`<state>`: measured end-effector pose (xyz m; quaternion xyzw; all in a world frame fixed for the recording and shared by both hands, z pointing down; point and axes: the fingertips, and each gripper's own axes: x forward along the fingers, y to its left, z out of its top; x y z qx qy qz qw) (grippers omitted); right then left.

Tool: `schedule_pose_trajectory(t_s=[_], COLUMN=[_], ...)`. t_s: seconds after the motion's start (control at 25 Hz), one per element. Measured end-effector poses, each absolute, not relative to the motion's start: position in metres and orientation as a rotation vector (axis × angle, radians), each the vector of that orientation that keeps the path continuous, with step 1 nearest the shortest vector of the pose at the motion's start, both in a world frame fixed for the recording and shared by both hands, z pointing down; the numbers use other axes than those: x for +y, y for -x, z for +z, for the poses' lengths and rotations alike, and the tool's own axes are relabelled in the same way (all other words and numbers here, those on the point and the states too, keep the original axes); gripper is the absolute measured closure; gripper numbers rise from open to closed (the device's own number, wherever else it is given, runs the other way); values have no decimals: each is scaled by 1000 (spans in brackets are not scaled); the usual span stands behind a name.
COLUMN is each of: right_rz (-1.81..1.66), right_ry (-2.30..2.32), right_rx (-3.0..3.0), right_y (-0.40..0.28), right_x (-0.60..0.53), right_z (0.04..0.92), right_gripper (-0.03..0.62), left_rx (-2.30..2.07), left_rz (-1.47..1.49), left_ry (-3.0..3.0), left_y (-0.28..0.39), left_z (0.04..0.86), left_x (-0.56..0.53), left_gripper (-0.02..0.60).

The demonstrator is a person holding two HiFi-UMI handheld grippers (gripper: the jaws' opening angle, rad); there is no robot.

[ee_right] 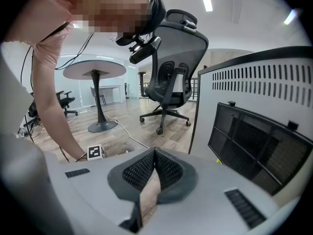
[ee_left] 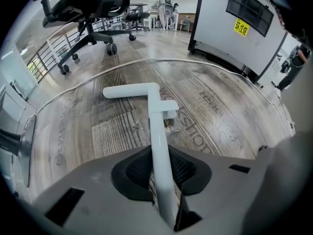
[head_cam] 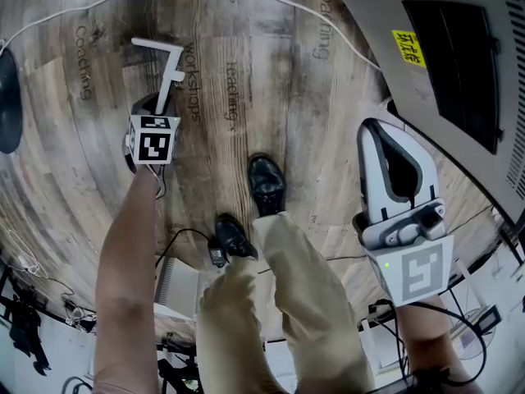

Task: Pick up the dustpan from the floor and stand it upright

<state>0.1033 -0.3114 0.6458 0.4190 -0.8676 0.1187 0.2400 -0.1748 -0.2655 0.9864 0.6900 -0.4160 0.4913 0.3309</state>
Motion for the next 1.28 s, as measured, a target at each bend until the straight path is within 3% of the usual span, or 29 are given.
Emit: schedule_pose_trajectory(t_s=[0.48,1.28], right_rz=[330,159], right_ry=[-1146,-1166], right_rx=[-2428,-2590], right_y=[-74,16], right_x=[-306,-286], right_z=[610,384], right_gripper=[592,592], left_rx=[-1157,-1455], left_rz=[1242,1091], left_ry=[-1828,-1855], left_y=[193,269], left_z=[926,644], left_x=[-270,-188], left_gripper=[508,518])
